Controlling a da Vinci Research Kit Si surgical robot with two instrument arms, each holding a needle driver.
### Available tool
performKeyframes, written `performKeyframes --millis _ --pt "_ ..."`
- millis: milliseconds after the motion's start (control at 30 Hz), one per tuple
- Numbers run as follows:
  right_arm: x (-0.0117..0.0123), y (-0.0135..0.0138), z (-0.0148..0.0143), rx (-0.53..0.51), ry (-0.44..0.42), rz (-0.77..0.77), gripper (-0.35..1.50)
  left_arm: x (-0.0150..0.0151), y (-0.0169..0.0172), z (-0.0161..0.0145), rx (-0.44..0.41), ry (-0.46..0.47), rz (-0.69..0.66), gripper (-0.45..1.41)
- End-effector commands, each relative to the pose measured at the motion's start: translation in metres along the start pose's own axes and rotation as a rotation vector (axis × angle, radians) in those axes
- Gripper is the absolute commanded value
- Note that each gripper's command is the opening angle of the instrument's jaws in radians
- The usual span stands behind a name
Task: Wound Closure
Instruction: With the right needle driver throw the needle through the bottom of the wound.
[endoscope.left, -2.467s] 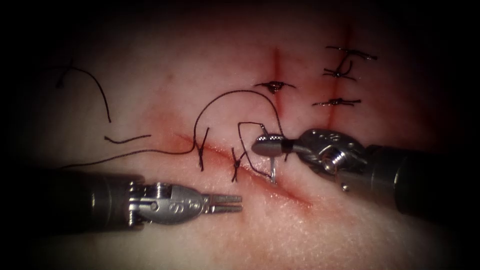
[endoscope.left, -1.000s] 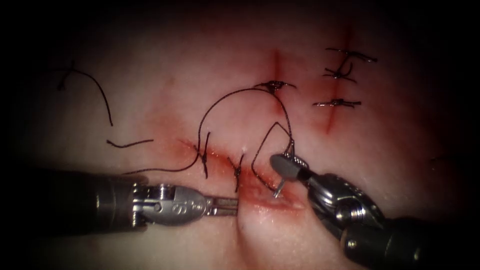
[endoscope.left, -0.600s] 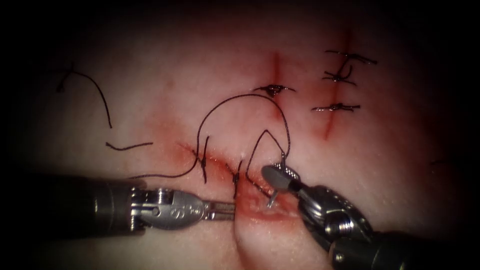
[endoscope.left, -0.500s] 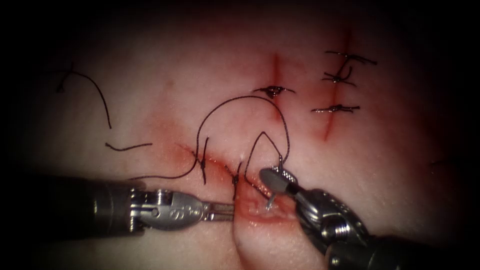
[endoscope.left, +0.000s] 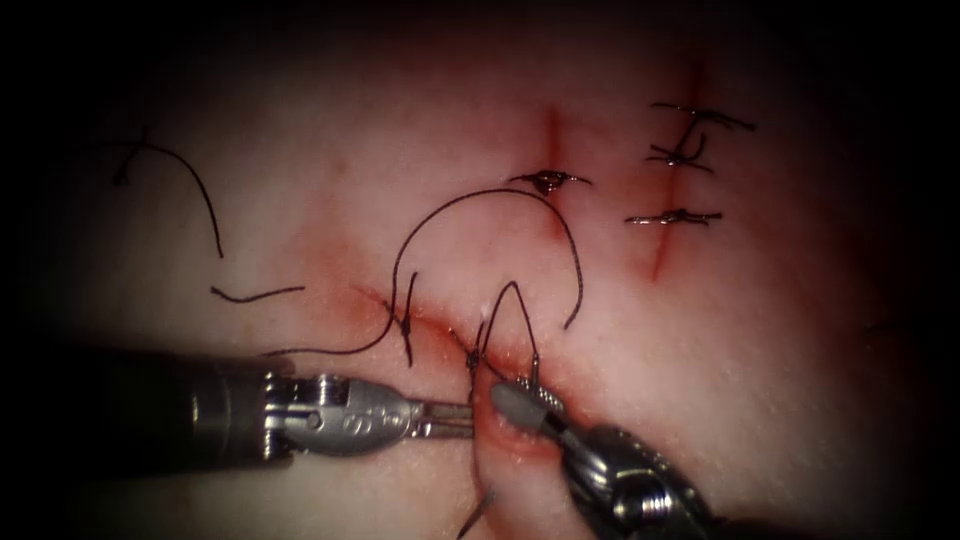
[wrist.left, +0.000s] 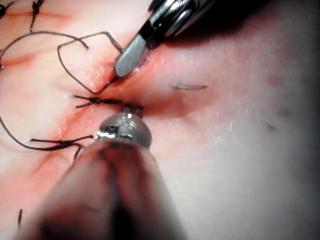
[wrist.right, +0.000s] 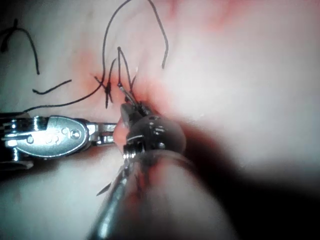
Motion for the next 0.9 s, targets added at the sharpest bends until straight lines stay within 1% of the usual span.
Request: performKeyframes --millis 33,200,333,400,433,467,500,533,600,633,700,733,767,900 --pt "-0.0001 -0.0005 0.0009 0.006 -0.004 0.012 -0.35 -0.0002 0.0002 0.0007 -0.001 0.000 0.000 -0.11" --pt "0.0004 -0.0008 0.0008 0.023 -0.027 0.063 -0.35 -0.0001 0.0002 0.0009 -0.002 0.001 0.000 -0.11" --pt "0.0012 -0.0008 0.0009 0.088 -0.036 0.118 -0.35 -0.0001 0.0002 0.0009 -0.001 0.001 0.000 -0.11" --pt "0.0021 -0.0002 0.0013 0.107 -0.092 0.093 -0.35 -0.0001 0.0002 0.0008 -0.002 0.001 0.000 -0.10" --pt "0.0025 0.0001 0.0015 0.114 -0.108 0.057 -0.25 -0.0002 0.0003 0.0007 -0.005 0.004 0.000 -0.10" --pt "0.0028 0.0004 0.0016 0.128 -0.106 0.022 0.26 -0.0002 0.0003 0.0006 -0.006 0.004 0.001 -0.10" --pt "0.0034 0.0009 0.0018 0.165 -0.086 0.004 0.95 -0.0002 0.0004 0.0004 -0.007 0.004 0.002 -0.10" --pt "0.0040 0.0011 0.0019 0.183 -0.070 -0.003 1.26 -0.0003 0.0005 0.0002 -0.009 0.005 0.003 -0.10" --pt "0.0055 0.0017 0.0020 0.243 -0.030 -0.082 1.32 -0.0006 0.0006 -0.0003 -0.016 0.008 0.006 -0.06" --pt "0.0062 0.0019 0.0019 0.259 -0.025 -0.079 1.33 -0.0007 0.0007 -0.0006 -0.014 0.013 0.007 -0.05" --pt "0.0077 0.0023 0.0014 0.255 -0.011 -0.082 1.37 -0.0010 0.0007 -0.0010 -0.012 0.026 0.009 -0.01" --pt "0.0088 0.0025 0.0010 0.250 -0.008 -0.093 1.40 -0.0011 0.0008 -0.0013 -0.014 0.037 0.011 0.04" --pt "0.0107 0.0026 0.0001 0.248 -0.012 -0.111 1.40 -0.0015 0.0009 -0.0018 -0.036 0.074 0.016 0.05" --pt "0.0139 0.0027 -0.0019 0.252 -0.029 -0.147 1.42 -0.0019 0.0012 -0.0023 -0.059 0.140 0.028 0.05"
